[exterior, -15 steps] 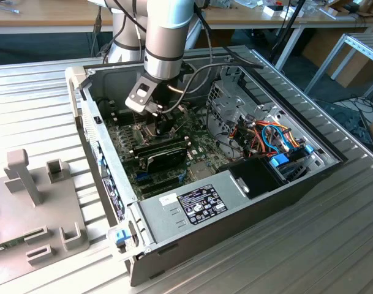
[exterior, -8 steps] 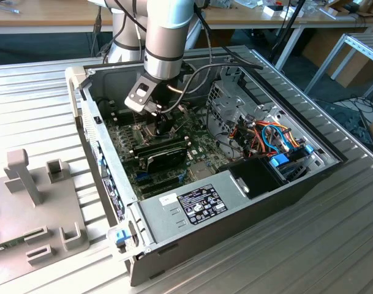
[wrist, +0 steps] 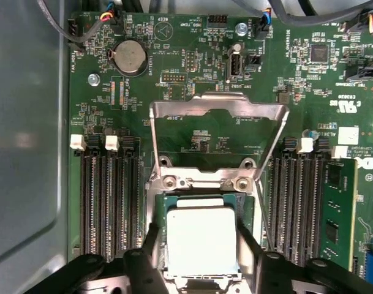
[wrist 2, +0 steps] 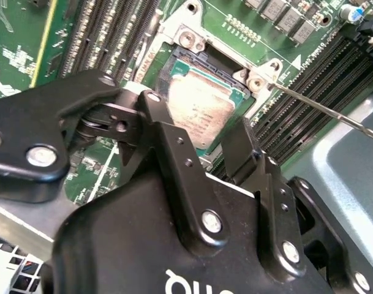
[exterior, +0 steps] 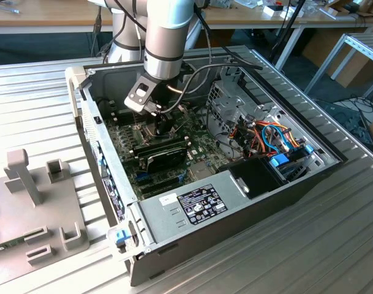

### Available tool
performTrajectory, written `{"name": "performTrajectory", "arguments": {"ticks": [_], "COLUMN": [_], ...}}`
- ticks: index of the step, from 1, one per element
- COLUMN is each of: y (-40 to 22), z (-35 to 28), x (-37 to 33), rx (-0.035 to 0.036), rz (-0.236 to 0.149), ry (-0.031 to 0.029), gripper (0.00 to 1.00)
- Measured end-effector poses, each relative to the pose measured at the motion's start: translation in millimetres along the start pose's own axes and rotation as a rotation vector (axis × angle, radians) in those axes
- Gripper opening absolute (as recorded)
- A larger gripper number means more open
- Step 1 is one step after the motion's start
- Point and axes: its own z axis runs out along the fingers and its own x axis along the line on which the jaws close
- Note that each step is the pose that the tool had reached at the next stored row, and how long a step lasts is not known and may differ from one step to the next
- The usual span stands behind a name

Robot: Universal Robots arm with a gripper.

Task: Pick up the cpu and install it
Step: 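Place the cpu into insertion slot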

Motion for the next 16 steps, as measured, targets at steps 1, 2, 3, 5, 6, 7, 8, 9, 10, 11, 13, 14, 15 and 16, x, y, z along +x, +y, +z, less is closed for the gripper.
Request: {"name": "performTrajectory", "arguments": {"ticks": [1, 2, 3, 5, 6, 7, 8, 9, 10, 11, 13, 14, 15, 16], "y": [0.0, -0.1, -0.1, 0.0, 0.0, 0.0, 0.0, 0.0, 0.0, -0.2, 0.1, 0.1, 0.1, 0.1], "z": [-0.1, -0.2, -0.2, 0.5, 0.8, 1.1, 1.8, 2.5, 4.7, 6.4, -5.1, -5.2, -5.2, -5.2], "x": [0.0, -0.1, -0.1, -0.1, -0.1, -0.1, -0.1, -0.1, -0.3, -0.5, -0.2, -0.2, -0.2, -0.2], "rx": [0.0, 0.0002, 0.0003, -0.0001, -0.0002, -0.0003, -0.0003, -0.0002, 0.0001, 0.0006, 0.0, 0.0001, 0.0002, 0.0001], "rz": [0.0, 0.0, -0.001, -0.027, -0.036, -0.038, -0.039, -0.039, -0.039, -0.039, -0.019, -0.014, -0.013, -0.013], "ry": [-0.0002, -0.0005, -0.0006, -0.0004, -0.0004, -0.0004, -0.0004, -0.0005, -0.0019, -0.0015, -0.0006, -0.0007, -0.0007, -0.0007], "gripper": [0.63, 0.63, 0.63, 0.63, 0.63, 0.63, 0.63, 0.63, 0.63, 0.58, 0.58, 0.58, 0.58, 0.58]}}
